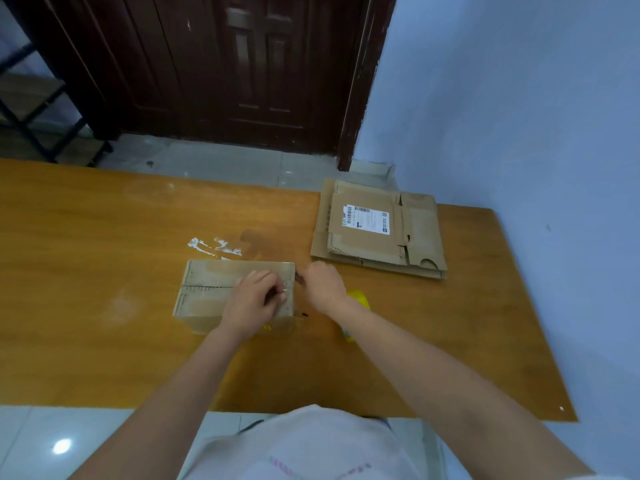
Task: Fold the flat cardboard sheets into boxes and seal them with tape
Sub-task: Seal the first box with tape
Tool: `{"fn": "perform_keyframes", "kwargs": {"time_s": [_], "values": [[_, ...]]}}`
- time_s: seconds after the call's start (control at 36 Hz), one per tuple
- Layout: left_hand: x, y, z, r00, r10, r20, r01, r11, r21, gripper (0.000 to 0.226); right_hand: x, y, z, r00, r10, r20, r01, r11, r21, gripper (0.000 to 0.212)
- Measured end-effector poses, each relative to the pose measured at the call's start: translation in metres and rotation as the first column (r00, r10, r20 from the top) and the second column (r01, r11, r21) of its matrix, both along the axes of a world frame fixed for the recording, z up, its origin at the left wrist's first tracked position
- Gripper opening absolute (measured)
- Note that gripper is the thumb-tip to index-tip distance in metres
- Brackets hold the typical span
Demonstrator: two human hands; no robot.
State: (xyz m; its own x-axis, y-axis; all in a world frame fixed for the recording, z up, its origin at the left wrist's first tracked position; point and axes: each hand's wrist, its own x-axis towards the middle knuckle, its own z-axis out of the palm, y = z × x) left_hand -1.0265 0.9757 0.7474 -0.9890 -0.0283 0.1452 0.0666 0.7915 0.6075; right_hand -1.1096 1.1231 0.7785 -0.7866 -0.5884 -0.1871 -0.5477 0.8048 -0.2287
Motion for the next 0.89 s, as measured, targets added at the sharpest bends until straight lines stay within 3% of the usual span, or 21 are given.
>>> {"fn": "perform_keyframes", "kwargs": {"time_s": [0.14, 0.25, 0.33, 0.44, 0.53, 0.58, 0.78, 0.89], "values": [[-0.001, -0.001, 0.000, 1.000, -0.027, 0.012, 0.027, 1.000, -0.013, 0.013, 0.017, 0.005, 0.000, 0.971, -0.047, 0.235, 0.052, 0.999, -0.013, 0.048], [-0.001, -0.001, 0.000, 1.000, -0.024, 0.003, 0.024, 1.000, -0.002, 0.024, 0.023, 0.017, 0.021, 0.763, -0.078, 0.642, 0.273, 0.939, -0.211, 0.057], [-0.001, -0.001, 0.001, 1.000, -0.020, -0.005, 0.020, 0.999, 0.026, 0.027, 0.026, 0.022, 0.030, 0.668, -0.097, 0.737, 0.366, 0.906, -0.213, 0.054], [-0.001, -0.002, 0.002, 1.000, -0.017, -0.002, 0.017, 0.999, 0.036, 0.025, 0.031, 0.028, 0.029, 0.740, -0.208, 0.640, 0.445, 0.864, -0.234, 0.044], [-0.001, -0.002, 0.003, 1.000, -0.009, 0.006, 0.009, 0.998, 0.057, 0.027, 0.041, 0.034, 0.019, 0.886, -0.162, 0.434, 0.305, 0.909, -0.283, 0.038], [-0.001, -0.001, 0.004, 1.000, -0.008, 0.002, 0.007, 0.998, 0.062, 0.025, 0.051, 0.035, 0.013, 0.926, -0.086, 0.367, 0.195, 0.943, -0.270, 0.041], [0.001, 0.002, 0.007, 1.000, 0.022, 0.011, -0.023, 0.996, 0.086, 0.013, 0.073, 0.032, 0.004, 0.997, 0.019, 0.080, -0.009, 0.992, -0.128, 0.033], [0.002, 0.004, 0.008, 0.999, 0.034, 0.007, -0.035, 0.996, 0.078, 0.014, 0.076, 0.027, 0.002, 0.998, 0.061, 0.019, -0.061, 0.998, 0.011, 0.032]]}}
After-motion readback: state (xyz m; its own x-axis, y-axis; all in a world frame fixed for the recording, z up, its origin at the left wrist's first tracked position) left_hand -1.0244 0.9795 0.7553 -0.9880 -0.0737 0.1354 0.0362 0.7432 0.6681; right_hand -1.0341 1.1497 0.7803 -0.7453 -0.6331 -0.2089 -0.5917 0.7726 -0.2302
